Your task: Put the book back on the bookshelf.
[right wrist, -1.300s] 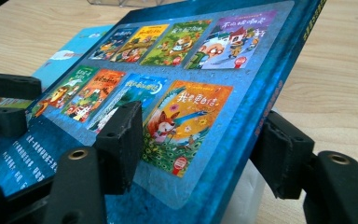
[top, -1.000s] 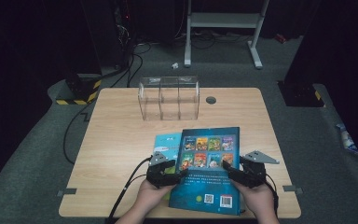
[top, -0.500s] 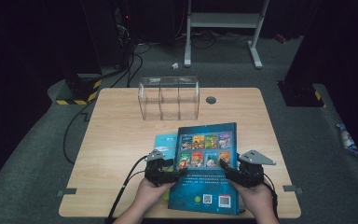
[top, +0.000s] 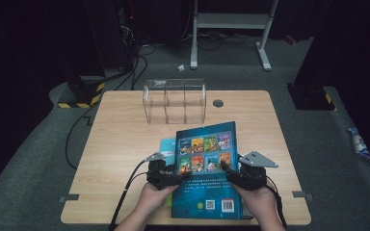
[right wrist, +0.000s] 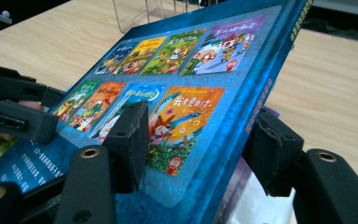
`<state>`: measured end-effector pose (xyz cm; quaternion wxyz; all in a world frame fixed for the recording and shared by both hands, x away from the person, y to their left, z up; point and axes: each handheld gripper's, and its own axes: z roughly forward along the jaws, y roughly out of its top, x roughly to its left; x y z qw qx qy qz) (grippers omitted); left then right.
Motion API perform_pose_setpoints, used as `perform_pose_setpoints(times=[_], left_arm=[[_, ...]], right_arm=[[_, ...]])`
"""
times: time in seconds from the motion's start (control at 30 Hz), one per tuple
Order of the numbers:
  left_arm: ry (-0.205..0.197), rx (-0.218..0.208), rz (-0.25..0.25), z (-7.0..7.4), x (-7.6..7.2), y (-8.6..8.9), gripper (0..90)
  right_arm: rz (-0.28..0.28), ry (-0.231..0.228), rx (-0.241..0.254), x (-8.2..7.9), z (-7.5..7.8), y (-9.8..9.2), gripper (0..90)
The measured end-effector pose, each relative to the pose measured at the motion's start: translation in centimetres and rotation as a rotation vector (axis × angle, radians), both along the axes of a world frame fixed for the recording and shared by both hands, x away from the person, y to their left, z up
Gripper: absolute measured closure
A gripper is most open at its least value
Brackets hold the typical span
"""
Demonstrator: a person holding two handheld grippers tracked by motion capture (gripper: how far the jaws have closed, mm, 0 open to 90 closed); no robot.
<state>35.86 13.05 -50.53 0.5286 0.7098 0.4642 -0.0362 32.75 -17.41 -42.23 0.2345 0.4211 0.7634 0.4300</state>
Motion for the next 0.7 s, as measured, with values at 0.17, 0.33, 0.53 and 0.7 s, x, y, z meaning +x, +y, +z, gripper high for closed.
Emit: perform_pose_setpoints(times=[0.17, 0.33, 0.53, 0.7], left_arm=[[-0.032, 0.041, 0.031, 1.2, -0.3, 1.1, 16.8], [-0.087, 0.073, 0.125, 2.8, -0.4, 4.0, 28.1], [-0.125, 0.083, 0.196, 3.7, -0.3, 6.6, 34.8], [-0.204, 0.13, 0.267, 5.0, -0.7, 8.9, 38.8]], right_arm=[[0.02, -0.022, -0.014, 0.5, 0.9, 1.0, 44.6], [0.042, -0.022, 0.0, 2.0, 1.7, 3.2, 46.1], [0.055, -0.025, 0.014, 3.1, 1.9, 5.7, 46.1], [0.08, -0.046, 0.02, 3.8, 2.2, 8.1, 46.7]])
